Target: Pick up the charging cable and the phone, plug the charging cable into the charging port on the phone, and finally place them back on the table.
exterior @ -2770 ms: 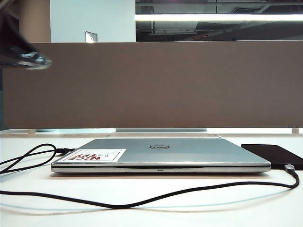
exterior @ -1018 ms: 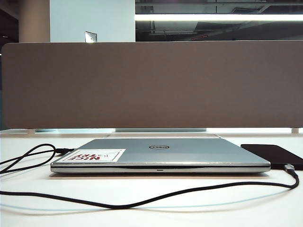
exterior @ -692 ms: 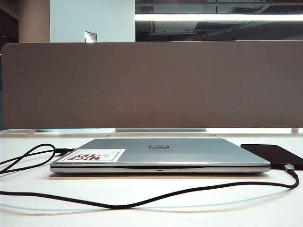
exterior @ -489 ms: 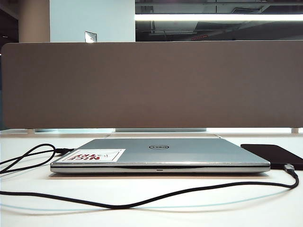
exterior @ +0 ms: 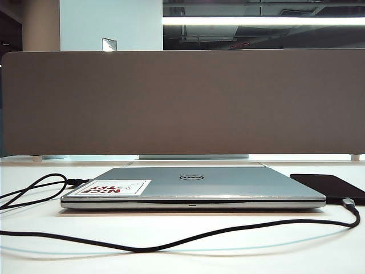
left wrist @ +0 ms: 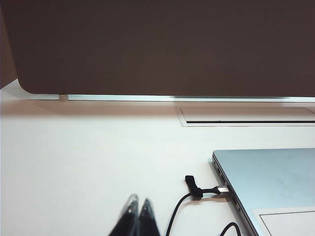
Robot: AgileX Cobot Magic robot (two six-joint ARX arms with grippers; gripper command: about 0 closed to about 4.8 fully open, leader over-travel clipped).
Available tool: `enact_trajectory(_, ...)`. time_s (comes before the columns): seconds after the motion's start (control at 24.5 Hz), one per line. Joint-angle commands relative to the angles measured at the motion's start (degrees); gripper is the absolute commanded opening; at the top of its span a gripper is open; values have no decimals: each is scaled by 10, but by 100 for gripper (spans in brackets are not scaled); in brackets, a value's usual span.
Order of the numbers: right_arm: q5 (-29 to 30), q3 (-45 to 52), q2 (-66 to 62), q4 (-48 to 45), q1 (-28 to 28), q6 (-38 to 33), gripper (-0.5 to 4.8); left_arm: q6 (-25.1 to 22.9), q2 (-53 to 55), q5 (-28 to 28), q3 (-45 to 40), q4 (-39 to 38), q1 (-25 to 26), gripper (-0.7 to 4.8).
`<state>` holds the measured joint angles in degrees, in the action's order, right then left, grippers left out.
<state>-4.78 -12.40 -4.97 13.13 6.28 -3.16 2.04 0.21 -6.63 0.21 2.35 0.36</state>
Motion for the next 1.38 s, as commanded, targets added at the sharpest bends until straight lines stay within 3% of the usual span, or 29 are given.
enact_trajectory(0.04,-11,24,23,-52,-3,4,-8,1,1,-1,2,7,0,-6)
enact_trajectory(0.29,-6,89,50,-88,-10,4,-8,1,1,-1,2,7,0,-6)
enact_trajectory(0.41,6,122,50,-156,-24,4,-8,1,1,-1,2,7,0,-6)
enact_trajectory(0.69,37,121,50,-161,-65,4,-7,1,1,-1,2,7,0,-6)
enact_trajectory(1.38,36,121,50,-154,-65,4,-7,1,1,0,2,7,0,-6)
